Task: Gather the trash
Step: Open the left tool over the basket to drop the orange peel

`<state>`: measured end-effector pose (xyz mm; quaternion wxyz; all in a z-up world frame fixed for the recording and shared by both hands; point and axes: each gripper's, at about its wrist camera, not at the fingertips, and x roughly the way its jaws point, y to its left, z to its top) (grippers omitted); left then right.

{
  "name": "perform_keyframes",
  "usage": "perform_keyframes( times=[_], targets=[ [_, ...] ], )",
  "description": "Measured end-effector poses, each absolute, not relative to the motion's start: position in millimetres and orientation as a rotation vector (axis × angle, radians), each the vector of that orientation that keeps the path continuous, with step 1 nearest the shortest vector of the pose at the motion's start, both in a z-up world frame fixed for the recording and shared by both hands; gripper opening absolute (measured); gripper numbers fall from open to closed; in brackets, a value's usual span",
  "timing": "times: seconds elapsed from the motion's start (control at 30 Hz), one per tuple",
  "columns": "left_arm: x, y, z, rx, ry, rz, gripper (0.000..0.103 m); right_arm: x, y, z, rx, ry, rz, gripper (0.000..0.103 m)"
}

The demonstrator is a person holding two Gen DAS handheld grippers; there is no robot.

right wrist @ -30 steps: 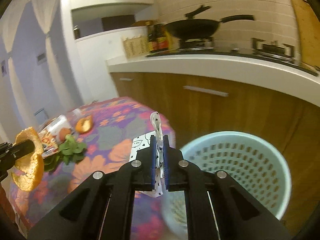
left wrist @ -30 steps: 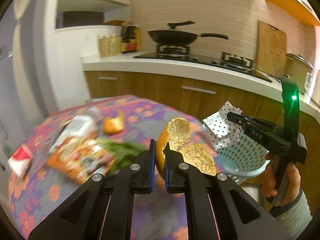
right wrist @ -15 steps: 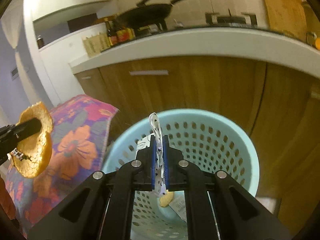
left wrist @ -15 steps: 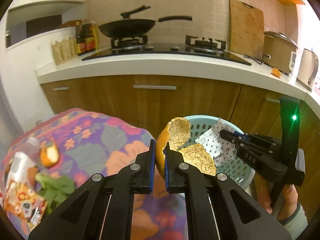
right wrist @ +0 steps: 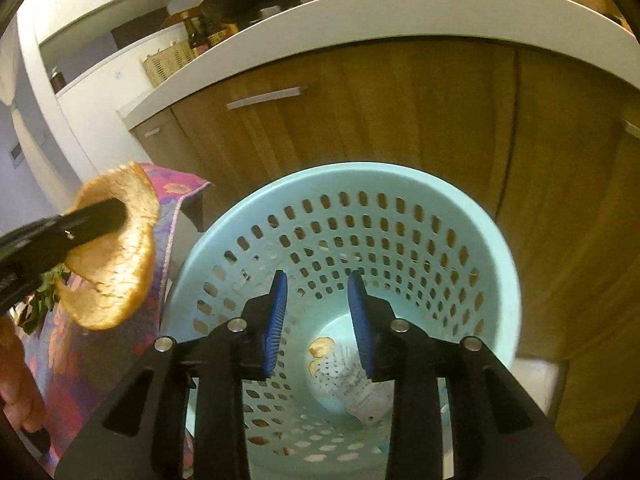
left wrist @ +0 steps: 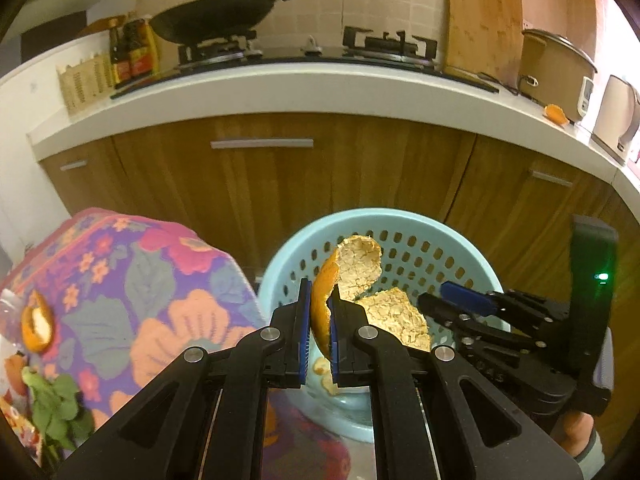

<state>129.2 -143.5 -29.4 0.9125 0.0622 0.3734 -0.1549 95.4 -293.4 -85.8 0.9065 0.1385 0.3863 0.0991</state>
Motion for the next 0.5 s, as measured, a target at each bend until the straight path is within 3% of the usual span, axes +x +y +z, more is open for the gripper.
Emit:
perform_keyframes(
  times=[0.13, 0.2, 0.23, 0.43, 0.5],
  targets=[
    [134, -156, -36, 0.13, 0.805, -0.348, 0.012, 85, -311, -84, 0.323, 0.791, 0.166, 0.028],
    [133, -157, -37, 0.12, 0.807, -0.35, 0.04, 80, -318, -81, 0.329, 0.782, 0.152, 0.028],
    [131, -156, -37, 0.118, 0.791, -0.343, 0.044, 77, -320, -79, 0.33, 0.775, 0.145, 0.028],
    [120, -141, -29, 0.102, 0.733, -0.32, 0.049, 71, -317, -68, 0.306, 0.744, 0.14, 0.029],
    [116, -133, -24, 0.087, 0.719, -0.307, 0.052, 69, -308, -63, 0.281, 0.733, 0.138, 0.039]
  ],
)
